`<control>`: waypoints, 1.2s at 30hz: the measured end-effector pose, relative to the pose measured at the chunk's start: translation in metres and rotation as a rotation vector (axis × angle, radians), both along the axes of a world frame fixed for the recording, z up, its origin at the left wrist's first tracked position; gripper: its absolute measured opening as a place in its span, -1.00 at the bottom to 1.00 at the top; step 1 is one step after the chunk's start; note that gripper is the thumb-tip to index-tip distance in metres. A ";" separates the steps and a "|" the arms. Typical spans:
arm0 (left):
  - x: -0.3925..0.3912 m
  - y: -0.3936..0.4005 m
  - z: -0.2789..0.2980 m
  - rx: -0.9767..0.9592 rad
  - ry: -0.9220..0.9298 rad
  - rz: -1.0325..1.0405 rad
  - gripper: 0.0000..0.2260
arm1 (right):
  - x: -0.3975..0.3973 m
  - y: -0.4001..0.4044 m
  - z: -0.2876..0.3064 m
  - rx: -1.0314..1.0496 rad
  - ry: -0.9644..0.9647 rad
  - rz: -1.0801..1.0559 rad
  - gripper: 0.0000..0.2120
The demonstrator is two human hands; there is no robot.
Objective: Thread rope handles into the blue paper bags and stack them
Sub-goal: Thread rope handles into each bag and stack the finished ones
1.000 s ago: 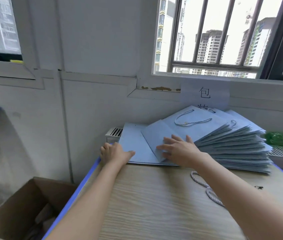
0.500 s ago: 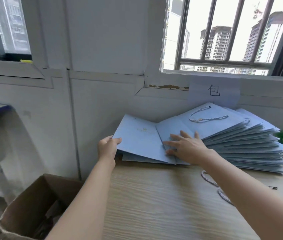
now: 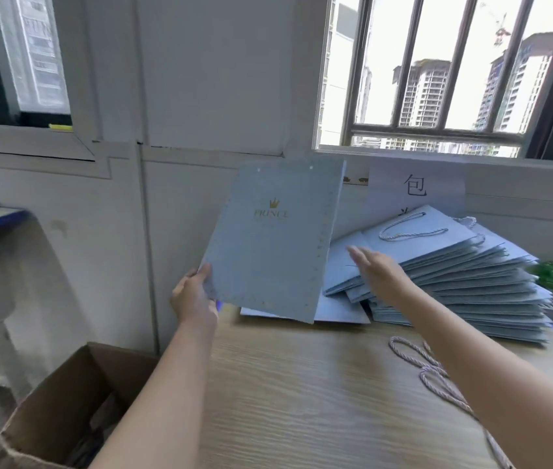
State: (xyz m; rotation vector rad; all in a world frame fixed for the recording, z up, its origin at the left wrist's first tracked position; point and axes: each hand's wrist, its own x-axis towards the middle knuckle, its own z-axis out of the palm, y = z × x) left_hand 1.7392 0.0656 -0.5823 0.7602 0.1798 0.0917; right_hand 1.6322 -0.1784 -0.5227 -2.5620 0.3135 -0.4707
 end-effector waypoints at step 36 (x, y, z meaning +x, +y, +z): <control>-0.126 -0.054 0.013 2.072 -0.931 -0.919 -0.18 | -0.128 -0.024 -0.024 0.326 -0.180 0.162 -0.89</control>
